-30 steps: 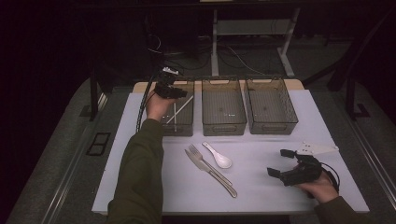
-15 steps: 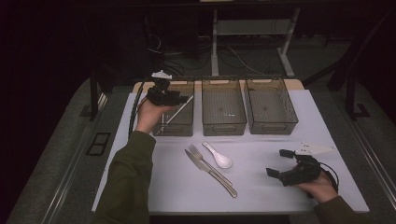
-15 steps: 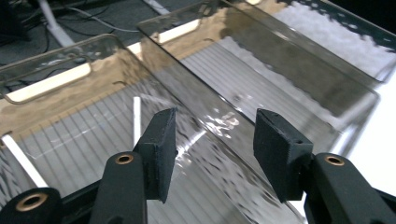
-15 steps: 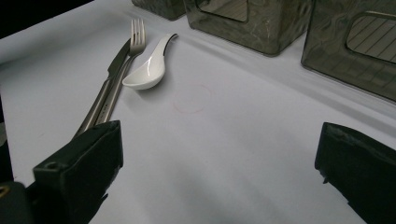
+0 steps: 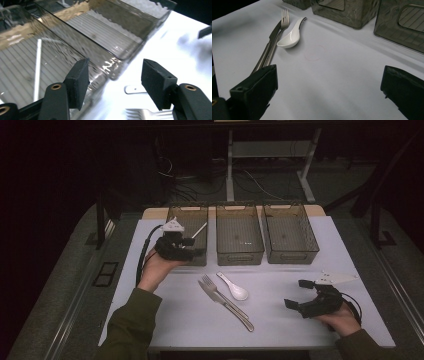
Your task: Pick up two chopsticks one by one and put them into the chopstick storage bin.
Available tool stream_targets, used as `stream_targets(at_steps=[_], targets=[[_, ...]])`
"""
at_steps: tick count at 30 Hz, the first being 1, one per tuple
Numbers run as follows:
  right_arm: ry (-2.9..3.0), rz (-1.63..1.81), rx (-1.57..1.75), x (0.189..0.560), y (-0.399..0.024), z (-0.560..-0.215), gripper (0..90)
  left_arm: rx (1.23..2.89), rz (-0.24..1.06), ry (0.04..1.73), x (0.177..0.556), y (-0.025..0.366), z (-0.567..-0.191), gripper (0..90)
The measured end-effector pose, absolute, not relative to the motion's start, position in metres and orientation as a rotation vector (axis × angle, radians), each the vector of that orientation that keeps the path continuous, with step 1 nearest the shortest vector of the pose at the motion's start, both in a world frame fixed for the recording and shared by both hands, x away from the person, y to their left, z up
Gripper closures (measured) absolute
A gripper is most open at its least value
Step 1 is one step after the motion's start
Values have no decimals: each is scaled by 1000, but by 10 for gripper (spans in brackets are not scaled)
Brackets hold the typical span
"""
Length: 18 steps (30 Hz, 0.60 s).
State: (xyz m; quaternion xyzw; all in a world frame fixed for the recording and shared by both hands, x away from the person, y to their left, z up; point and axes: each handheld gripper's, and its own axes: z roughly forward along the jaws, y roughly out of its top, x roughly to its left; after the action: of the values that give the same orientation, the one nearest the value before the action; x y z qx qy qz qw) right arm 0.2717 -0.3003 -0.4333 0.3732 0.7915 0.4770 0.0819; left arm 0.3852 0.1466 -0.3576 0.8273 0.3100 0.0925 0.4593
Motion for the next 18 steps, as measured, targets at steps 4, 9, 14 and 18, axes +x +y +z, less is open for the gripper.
stream_targets(at_steps=[4,9,14,18], targets=[[2364,1413,1117,272,-300,-432,9,2043,227,740,368,146,-367,346],[2365,1410,1115,274,-299,-429,10,2028,221,731,347,148,-377,293],[2380,1403,1113,276,-296,-428,10,1992,229,748,332,157,-392,211],[2380,1397,1112,278,-293,-426,10,1992,235,759,323,161,-403,131]])
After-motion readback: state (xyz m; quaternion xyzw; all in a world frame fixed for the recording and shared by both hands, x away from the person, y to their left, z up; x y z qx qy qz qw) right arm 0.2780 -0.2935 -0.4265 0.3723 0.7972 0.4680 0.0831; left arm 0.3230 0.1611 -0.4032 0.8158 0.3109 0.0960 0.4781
